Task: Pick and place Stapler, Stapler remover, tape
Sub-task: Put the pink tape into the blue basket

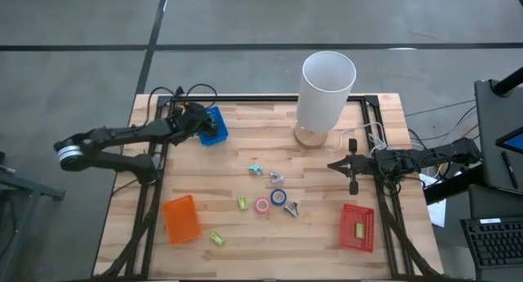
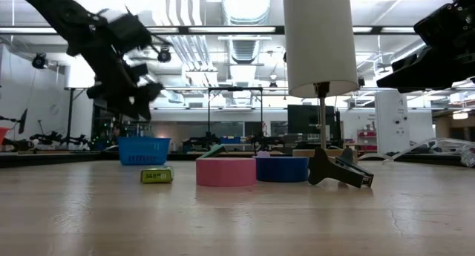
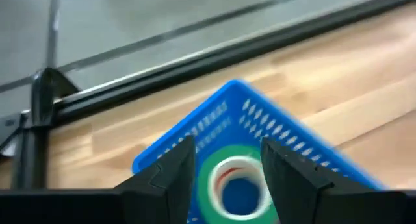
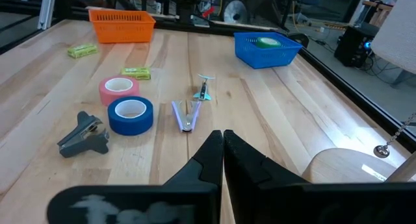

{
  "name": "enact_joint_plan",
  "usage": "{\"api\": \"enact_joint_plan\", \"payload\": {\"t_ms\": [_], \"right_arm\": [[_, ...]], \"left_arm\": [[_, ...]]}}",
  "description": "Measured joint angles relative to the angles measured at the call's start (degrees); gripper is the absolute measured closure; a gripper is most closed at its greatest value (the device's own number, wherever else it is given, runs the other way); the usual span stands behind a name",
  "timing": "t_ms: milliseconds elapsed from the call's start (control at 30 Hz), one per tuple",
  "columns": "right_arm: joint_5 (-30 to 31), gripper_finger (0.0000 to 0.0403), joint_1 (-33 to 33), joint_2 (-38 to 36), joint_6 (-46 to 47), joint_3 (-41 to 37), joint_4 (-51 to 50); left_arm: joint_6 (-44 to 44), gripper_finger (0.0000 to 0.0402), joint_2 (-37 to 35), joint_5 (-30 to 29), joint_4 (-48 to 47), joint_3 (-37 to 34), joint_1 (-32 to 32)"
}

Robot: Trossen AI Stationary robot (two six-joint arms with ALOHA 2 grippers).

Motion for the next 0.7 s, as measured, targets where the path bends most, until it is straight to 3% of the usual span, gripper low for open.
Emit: {"api": "enact_joint_plan", "payload": {"t_ms": [167, 333, 533, 700], "right_arm": [[0.0, 0.0394, 0.0, 0.0, 0.0, 0.0, 0.0], [0.0, 0.0394, 0.0, 0.0, 0.0, 0.0, 0.0], [0.0, 0.0394, 0.0, 0.0, 0.0, 0.0, 0.0], [0.0, 0.0394, 0.0, 0.0, 0.0, 0.0, 0.0]], "left_arm": [[-4.2, 0.0225, -5.0, 1.9, 1.4, 0.0, -6.3], [-3.9, 0.0225, -6.5, 0.5, 9.4, 0.0, -16.6], [-0.6, 0.0225, -3.3, -10.1, 21.6, 0.0, -31.1], [0.1, 0.0225, 2.5, -15.9, 27.2, 0.0, -38.5]]}}
